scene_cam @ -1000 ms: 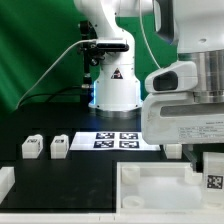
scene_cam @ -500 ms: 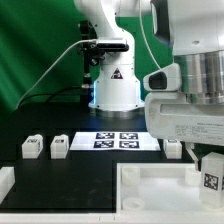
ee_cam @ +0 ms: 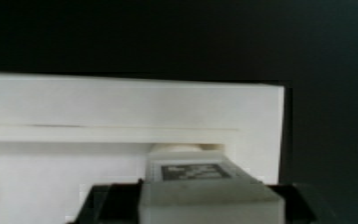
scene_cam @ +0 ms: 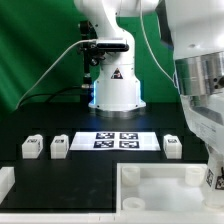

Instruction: Assemble one leg

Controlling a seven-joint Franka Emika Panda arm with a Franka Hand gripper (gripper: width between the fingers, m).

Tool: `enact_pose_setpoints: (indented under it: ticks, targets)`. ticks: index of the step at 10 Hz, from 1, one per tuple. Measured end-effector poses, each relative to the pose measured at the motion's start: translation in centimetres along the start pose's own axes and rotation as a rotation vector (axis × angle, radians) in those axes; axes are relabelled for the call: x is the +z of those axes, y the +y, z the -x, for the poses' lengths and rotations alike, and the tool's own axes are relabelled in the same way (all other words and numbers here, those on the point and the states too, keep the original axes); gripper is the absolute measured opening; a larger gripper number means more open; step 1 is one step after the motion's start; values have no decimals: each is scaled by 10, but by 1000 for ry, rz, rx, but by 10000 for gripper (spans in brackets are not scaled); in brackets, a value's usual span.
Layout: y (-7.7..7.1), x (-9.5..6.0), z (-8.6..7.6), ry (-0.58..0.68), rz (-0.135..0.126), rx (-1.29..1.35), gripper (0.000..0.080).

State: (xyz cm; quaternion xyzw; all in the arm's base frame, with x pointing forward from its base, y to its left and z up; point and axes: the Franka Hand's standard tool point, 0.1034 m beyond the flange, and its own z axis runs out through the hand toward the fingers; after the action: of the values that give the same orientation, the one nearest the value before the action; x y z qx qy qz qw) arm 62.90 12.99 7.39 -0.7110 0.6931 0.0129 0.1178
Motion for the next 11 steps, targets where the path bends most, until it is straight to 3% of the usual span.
enact_pose_setpoints:
  ticks: [2, 3, 4, 5, 7, 10, 11]
  targets:
    - [1, 0, 0, -1, 2, -44, 310]
    - [1, 0, 0, -1, 2, -90, 508]
    - [2, 1, -1, -2, 14, -163, 508]
    - [5, 1, -3, -8, 37, -268, 622]
    - [3, -2, -5, -2, 65, -617, 647]
    - [4, -1, -6, -10, 68, -921, 649]
    - [5, -1, -8, -7, 89, -1053, 649]
